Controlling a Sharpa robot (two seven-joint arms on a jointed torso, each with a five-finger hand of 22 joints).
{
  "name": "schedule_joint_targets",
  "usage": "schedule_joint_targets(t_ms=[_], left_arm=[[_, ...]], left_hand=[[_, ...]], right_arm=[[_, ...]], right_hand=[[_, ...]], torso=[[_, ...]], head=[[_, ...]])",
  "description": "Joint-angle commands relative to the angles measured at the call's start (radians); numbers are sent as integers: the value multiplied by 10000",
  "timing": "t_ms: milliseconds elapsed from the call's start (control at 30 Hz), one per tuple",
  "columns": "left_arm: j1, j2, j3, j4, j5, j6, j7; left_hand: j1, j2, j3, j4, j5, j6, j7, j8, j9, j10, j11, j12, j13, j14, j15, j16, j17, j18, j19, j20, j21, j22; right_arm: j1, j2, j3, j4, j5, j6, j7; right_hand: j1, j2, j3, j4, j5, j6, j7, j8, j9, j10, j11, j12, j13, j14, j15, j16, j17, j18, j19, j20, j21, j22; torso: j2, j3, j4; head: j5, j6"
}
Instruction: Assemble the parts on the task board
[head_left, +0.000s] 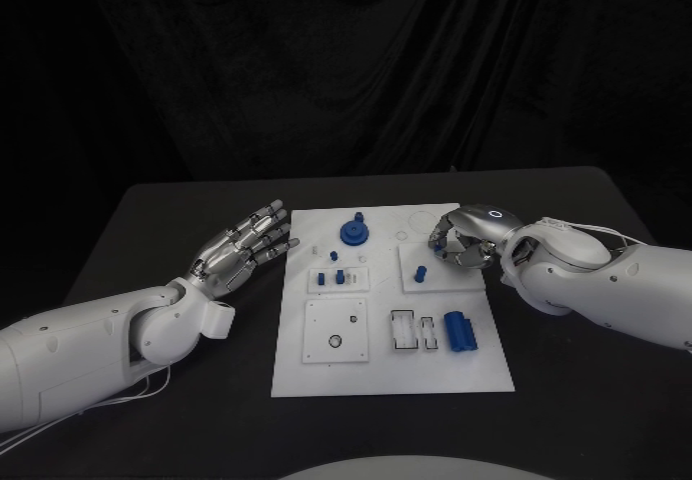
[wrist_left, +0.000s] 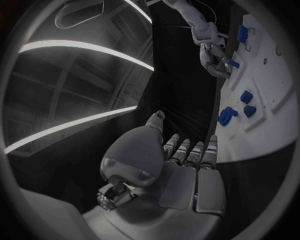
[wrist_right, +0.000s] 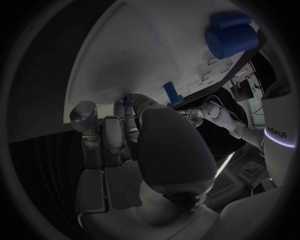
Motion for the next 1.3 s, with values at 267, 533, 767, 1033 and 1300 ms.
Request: schedule_joint_targets(t_ms=[267, 533, 767, 1033, 1300], left_arm=[[-3, -10, 9, 16, 63, 145, 1182], [-4, -30, 9, 3, 63, 135, 1152], [-4, -2, 9, 2, 63, 140, 1136], [-4, 20, 9, 22, 63, 129, 1127], [-6, 81, 9, -12, 63, 159, 1129]], left_hand=[[65, 12, 53, -62, 183, 1, -10, -21, 1, 6, 51, 67, 6, 29, 67, 69, 15, 85, 29, 59, 77, 9], [78, 12, 114, -106, 303, -2, -11, -21, 1, 9, 54, 75, 8, 35, 71, 73, 16, 83, 36, 62, 86, 8], [82, 13, 127, -117, 326, -2, -12, -21, 1, 9, 55, 74, 7, 35, 72, 73, 16, 83, 36, 62, 87, 5], [83, 12, 142, -128, 352, 14, -15, -18, 3, 18, 60, 93, 11, 39, 73, 75, 17, 82, 36, 62, 88, 2], [84, 16, 155, -134, 368, 8, -17, -19, 3, 18, 64, 91, 11, 28, 72, 70, 13, 81, 26, 61, 83, -15]], right_arm=[[-26, -101, -2, 93, -76, -419, -55], [97, -194, -1, 226, -76, -683, -14], [590, -227, 0, 486, -76, -685, -54], [957, -331, 0, 1337, -4, -308, -139], [672, -152, -1, 2453, -76, 388, -158]], right_hand=[[165, 200, 1, -283, -30, 200, 42, 370, 488, 561, -82, -282, -156, 243, -81, 180, 157, -189, 290, -91, 483, 1245], [155, 235, -34, -326, -195, 143, 47, 478, 674, 705, -74, -442, -238, 279, -78, 171, 150, -205, 338, -94, 574, 1259], [159, 231, -39, -337, -219, 132, 46, 493, 703, 728, -74, -471, -253, 271, -78, 146, 119, -204, 340, -95, 575, 1258], [63, 203, -101, -289, -415, 46, 43, 528, 813, 779, -58, -635, -328, 288, -64, 127, 108, -207, 347, -84, 579, 1253], [98, 175, -70, -309, -521, -177, 99, 427, 834, 777, -7, -820, -405, 321, -34, 140, 133, -203, 341, -66, 545, 1243]], torso=[[-11, 1, -2], [-14, 0, -16], [-12, 1, -23], [-2, 6, -6], [-14, -13, 27]], head=[[39, 3], [67, 6], [128, -50], [152, -172], [194, -466]])
